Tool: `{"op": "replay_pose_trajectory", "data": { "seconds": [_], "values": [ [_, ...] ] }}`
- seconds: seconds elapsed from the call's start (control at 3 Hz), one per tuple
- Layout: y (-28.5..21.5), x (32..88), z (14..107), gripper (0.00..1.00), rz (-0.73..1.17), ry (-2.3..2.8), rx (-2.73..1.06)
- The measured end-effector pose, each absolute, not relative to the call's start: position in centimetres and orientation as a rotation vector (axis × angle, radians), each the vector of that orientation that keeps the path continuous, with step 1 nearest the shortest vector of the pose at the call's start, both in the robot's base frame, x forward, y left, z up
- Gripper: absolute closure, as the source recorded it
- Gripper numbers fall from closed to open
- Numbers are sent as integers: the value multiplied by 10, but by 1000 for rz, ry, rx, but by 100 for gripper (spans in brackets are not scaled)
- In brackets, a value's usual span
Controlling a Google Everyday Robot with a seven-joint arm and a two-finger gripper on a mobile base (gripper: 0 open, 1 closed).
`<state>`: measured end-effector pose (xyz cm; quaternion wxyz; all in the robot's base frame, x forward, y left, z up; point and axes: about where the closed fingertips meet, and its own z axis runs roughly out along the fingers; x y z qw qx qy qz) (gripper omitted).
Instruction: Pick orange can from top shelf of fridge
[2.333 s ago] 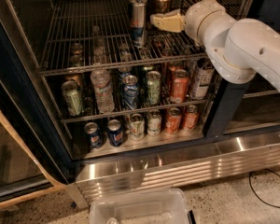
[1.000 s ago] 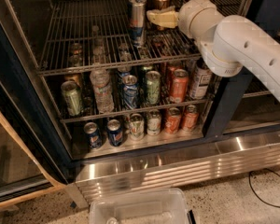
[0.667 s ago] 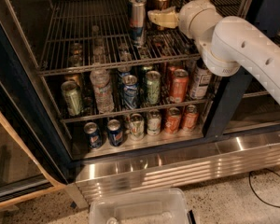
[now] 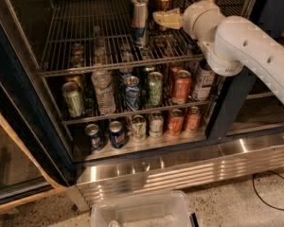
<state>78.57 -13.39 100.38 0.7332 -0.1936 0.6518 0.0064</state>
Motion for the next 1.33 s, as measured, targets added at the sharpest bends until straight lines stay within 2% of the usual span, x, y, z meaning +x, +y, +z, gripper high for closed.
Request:
{"op": "replay_pose_trajectory", "data": {
  "seconds": [0.67, 1.33],
  "values": [
    [-140, 798, 1003, 38, -1, 1438, -430],
    [-123, 805, 1005, 32, 131, 1446, -425]
  ]
}}
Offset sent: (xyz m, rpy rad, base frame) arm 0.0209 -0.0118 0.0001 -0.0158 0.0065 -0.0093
